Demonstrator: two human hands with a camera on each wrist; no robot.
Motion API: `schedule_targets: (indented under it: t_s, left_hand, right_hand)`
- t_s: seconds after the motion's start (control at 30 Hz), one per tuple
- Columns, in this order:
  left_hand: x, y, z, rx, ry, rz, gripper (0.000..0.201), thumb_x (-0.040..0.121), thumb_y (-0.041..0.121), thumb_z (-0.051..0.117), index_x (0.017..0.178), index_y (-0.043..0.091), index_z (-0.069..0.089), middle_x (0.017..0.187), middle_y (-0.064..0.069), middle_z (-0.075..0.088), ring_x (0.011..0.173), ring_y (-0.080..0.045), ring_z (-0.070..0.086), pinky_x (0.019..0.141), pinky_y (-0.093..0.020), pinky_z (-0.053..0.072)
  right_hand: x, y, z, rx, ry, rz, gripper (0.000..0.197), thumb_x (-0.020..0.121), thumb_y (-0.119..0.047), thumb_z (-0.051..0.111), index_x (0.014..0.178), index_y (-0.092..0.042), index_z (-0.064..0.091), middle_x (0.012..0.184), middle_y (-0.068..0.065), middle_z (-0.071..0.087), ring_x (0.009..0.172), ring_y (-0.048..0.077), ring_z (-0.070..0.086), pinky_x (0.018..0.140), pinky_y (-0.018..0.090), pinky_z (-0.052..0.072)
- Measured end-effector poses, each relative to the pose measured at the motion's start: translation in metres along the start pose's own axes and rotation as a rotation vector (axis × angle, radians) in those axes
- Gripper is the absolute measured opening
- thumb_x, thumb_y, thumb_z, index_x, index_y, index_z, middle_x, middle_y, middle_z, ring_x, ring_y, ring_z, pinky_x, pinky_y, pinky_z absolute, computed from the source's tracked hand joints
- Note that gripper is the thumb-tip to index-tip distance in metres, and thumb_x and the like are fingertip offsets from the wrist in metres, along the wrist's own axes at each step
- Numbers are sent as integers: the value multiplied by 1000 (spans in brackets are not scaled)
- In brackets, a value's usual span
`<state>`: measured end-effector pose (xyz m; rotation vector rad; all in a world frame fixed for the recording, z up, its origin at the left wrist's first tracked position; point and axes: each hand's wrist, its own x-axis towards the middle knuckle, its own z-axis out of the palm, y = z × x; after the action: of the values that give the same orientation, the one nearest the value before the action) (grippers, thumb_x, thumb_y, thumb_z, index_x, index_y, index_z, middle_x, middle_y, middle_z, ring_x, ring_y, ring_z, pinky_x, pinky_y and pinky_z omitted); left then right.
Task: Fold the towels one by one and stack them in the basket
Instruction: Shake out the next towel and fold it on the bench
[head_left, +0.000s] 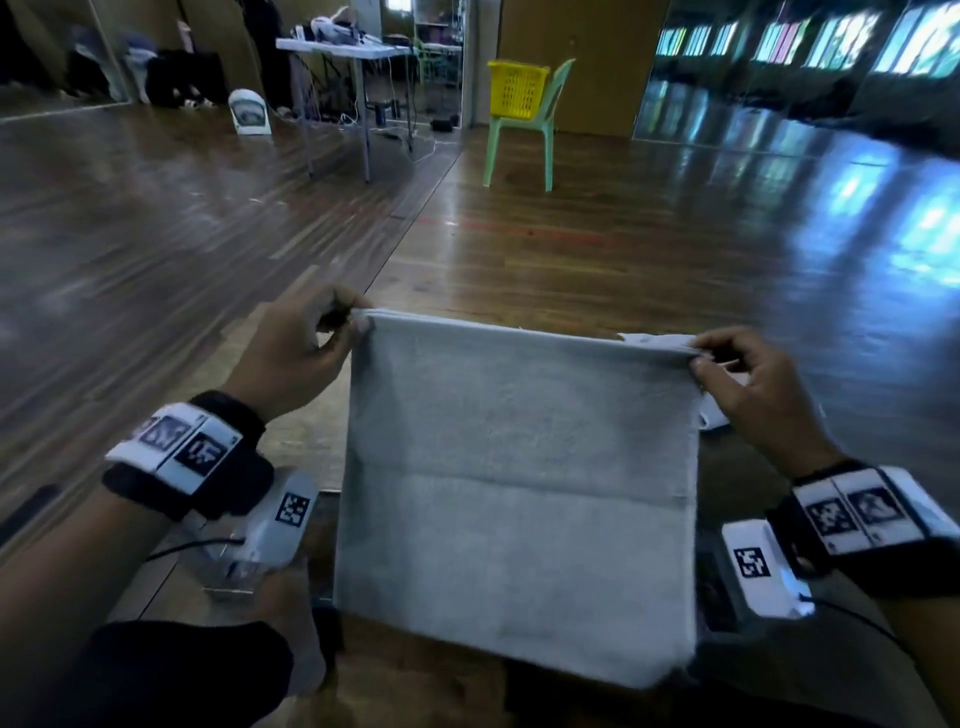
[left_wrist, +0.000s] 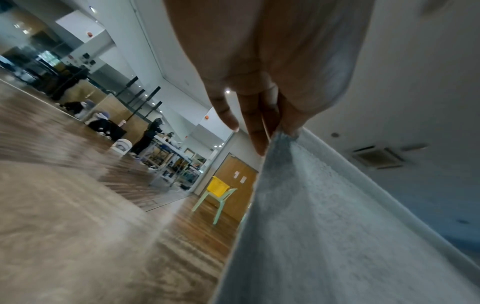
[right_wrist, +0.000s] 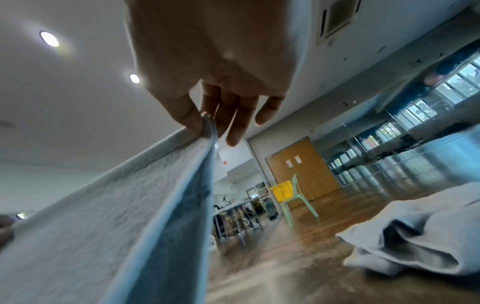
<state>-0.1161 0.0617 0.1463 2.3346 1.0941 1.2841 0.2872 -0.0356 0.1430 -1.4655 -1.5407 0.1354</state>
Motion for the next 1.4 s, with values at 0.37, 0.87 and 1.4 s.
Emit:
schedule_targets:
  t_s: [0.37,0.87,1.4]
  left_hand:
    - [9,-65,58,238,19,-71,9,88,6,55,95,3,60,88,-13,66,82,-28,62,73,-28,43]
    - [-76,-105,82,409,-638,-109,14,81,22,66,93,26,66,98,6,64,89,-17,62,73,-28,39]
    - [-72,-46,149,465,-574,116,44,81,40,37,114,21,59,117,2,61,109,-19,58,97,-40,35]
  right_hand:
    - [31,58,76,-210,-45,28,16,80,-7,57,86,-22,60,86,-3,62,84,18,60,85,44,50]
    - [-55,101,96,-546,-645,-8,22,78,-21,70,83,-41,64,96,-17,65,103,8,52,87,27,15]
    - [-55,86,98,-592,-587,475,38,83,-57,53,74,-24,69,82,-10,63,90,16,58,91,42,36]
